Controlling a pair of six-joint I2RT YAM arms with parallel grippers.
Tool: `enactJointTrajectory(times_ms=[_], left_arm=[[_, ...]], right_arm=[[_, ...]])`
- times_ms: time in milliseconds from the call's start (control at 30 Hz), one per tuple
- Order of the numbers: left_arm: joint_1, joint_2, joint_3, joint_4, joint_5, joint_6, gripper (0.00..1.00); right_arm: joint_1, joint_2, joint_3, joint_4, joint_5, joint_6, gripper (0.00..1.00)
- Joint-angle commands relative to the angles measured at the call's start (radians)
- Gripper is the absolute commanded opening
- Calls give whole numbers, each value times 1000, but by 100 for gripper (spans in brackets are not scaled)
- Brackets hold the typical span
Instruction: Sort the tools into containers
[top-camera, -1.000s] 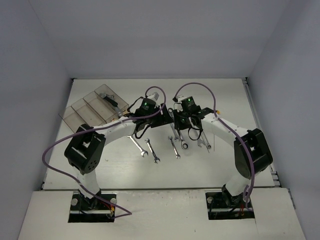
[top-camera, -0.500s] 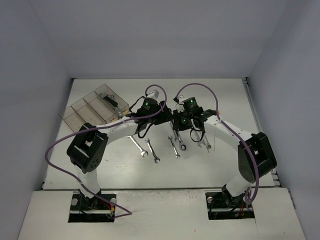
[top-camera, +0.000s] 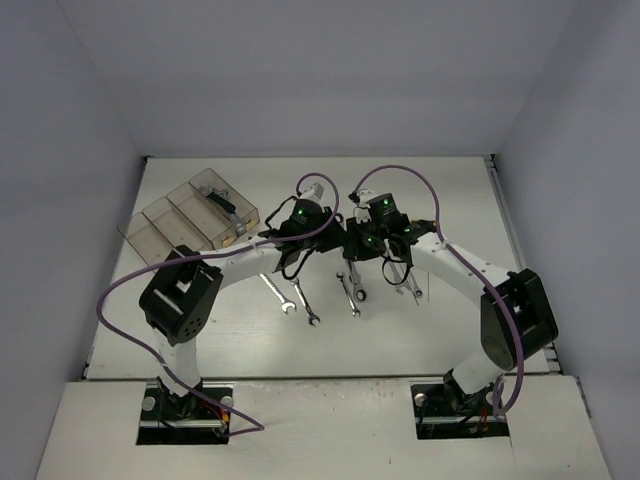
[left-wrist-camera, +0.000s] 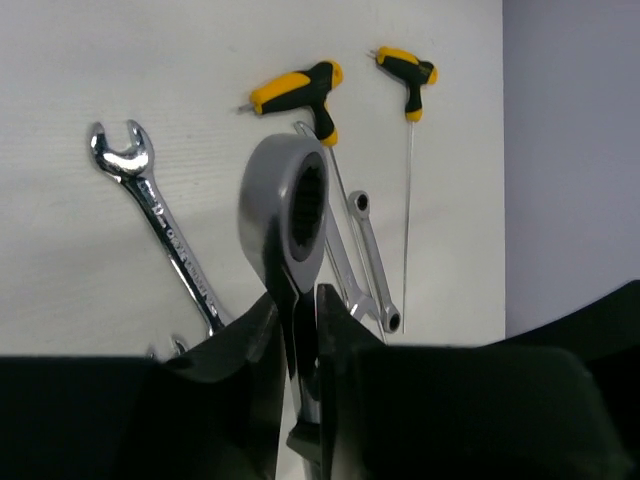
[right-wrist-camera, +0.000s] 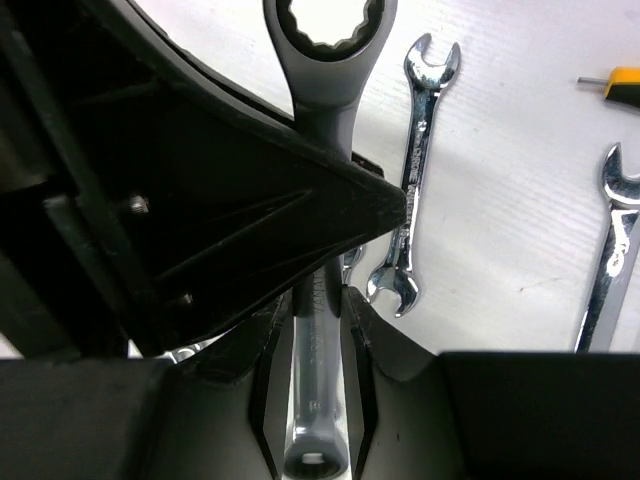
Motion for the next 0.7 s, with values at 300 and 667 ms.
enactJointTrajectory(times_ms=[300,667], left_arm=[[96,-160,-19,-33,3,-27,0],[507,-366,133,-568,29,152,0]], right_arm=[[5,-127,16,111,-36,31,43],[2,-262,29,19,22,-1,60]])
